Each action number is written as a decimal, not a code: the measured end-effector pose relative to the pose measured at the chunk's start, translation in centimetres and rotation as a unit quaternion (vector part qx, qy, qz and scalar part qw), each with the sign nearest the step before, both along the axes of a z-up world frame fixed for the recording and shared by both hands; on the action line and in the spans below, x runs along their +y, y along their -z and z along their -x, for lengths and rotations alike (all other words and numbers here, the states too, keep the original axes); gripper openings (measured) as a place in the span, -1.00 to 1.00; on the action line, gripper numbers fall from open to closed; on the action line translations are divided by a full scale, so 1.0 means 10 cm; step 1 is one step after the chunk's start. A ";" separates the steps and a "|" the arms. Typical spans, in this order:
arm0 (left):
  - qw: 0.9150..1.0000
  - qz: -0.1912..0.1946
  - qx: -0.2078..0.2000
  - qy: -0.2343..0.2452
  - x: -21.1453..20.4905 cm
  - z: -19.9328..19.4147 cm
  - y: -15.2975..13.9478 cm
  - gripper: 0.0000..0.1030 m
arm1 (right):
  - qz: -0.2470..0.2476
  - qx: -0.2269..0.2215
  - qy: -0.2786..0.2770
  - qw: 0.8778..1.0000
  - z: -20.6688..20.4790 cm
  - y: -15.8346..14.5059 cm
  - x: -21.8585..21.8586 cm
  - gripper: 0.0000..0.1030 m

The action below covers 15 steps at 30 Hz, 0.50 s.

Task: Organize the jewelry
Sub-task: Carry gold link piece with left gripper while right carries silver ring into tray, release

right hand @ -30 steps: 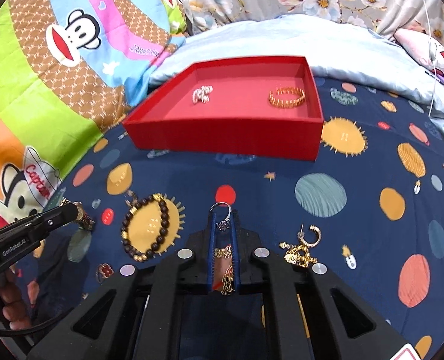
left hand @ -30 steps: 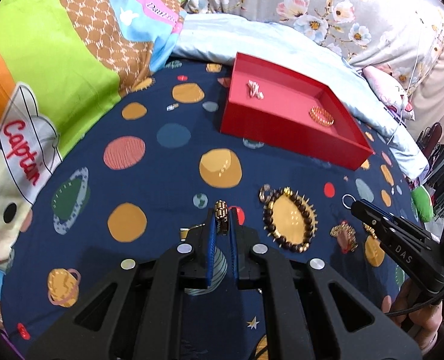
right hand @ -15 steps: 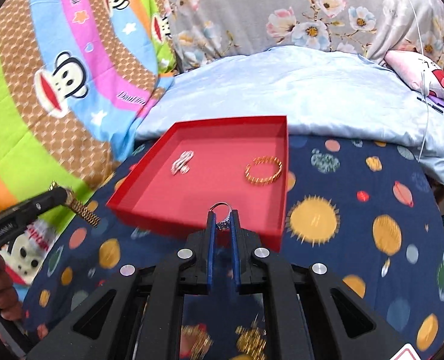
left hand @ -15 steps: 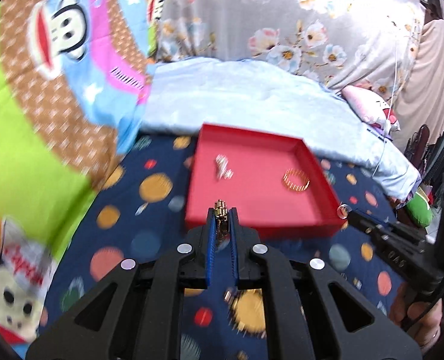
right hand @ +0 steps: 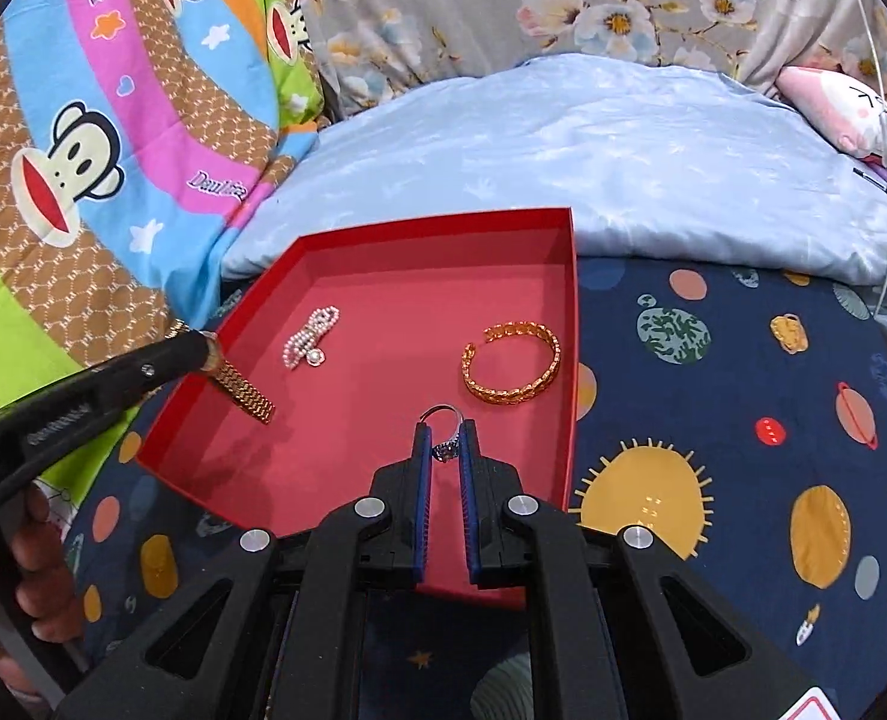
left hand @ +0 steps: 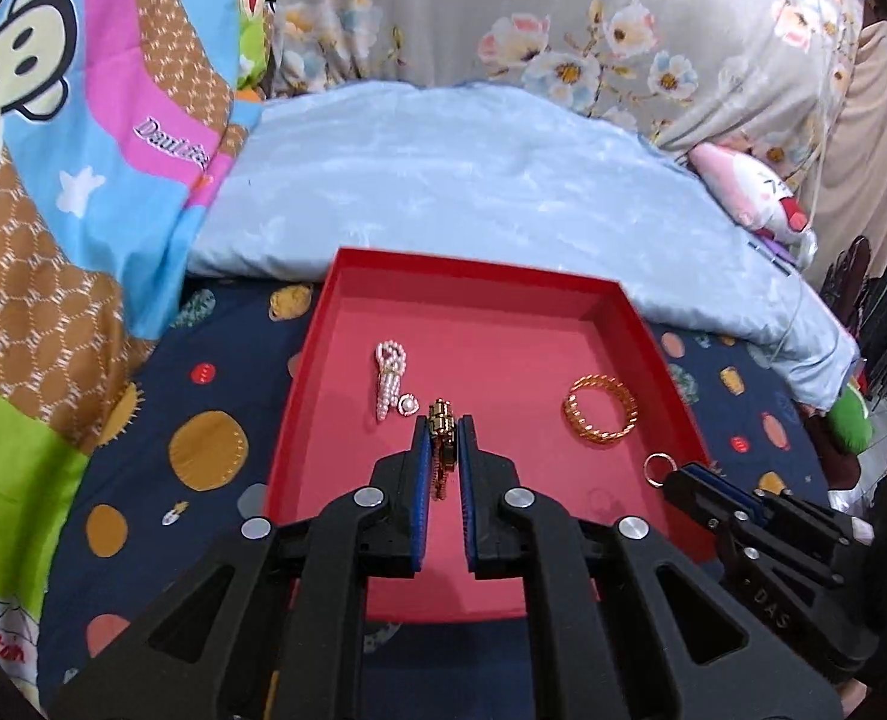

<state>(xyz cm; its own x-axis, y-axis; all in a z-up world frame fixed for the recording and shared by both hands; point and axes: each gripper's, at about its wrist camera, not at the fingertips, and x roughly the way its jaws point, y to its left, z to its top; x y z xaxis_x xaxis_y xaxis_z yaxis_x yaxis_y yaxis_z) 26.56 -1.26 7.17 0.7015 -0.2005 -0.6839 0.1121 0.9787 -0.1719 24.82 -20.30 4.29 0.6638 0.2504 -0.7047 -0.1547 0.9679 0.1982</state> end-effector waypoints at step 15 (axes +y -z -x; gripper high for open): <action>0.999 -0.025 -0.012 -0.033 0.02 -0.09 0.14 -0.10 | 0.032 -0.008 0.010 0.999 -0.09 0.11 0.05 -0.64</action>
